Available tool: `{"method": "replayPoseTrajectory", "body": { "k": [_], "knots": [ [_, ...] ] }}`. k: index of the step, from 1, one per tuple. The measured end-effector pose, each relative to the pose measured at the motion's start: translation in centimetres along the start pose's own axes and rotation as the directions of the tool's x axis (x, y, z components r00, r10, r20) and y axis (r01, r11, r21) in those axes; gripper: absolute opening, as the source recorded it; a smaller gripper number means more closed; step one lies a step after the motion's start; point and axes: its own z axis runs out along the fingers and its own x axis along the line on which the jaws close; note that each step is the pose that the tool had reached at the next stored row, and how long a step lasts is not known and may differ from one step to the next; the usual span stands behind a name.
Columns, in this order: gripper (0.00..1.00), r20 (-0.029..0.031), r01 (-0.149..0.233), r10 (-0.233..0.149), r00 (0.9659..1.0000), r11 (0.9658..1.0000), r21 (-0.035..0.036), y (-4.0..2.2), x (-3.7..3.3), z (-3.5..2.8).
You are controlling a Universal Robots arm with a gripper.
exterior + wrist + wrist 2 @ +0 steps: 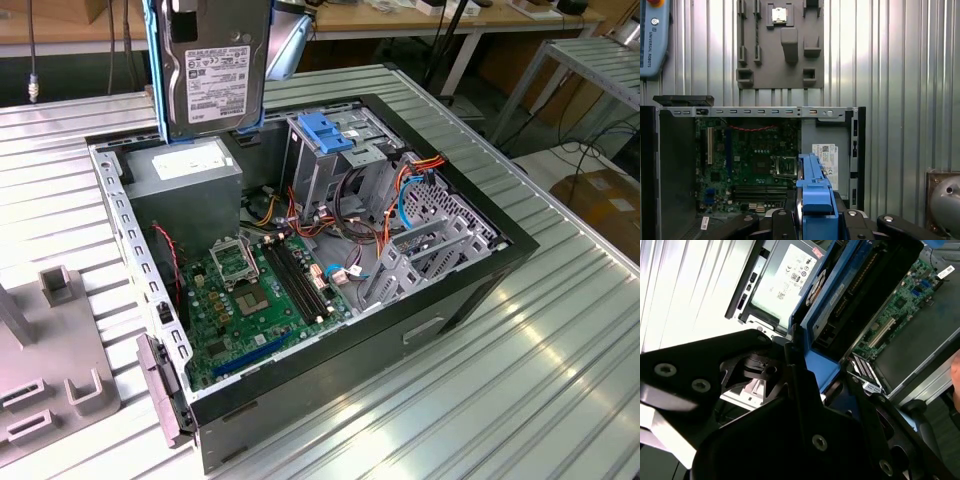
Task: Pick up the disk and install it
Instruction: 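Insert the disk into the insertion slot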
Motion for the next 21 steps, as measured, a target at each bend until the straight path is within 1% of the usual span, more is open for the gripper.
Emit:
{"method": "replayPoseTrajectory", "body": {
  "k": [16, 21],
  "knots": [
    [0.37, -0.0002, 0.000, 0.000, 1.0000, 1.0000, 0.0000, -0.07, 0.76, 0.03],
    [0.37, -0.0014, 0.000, 0.000, 1.0000, 1.0000, 0.0000, -0.12, 0.89, 0.03]
  ]
}}
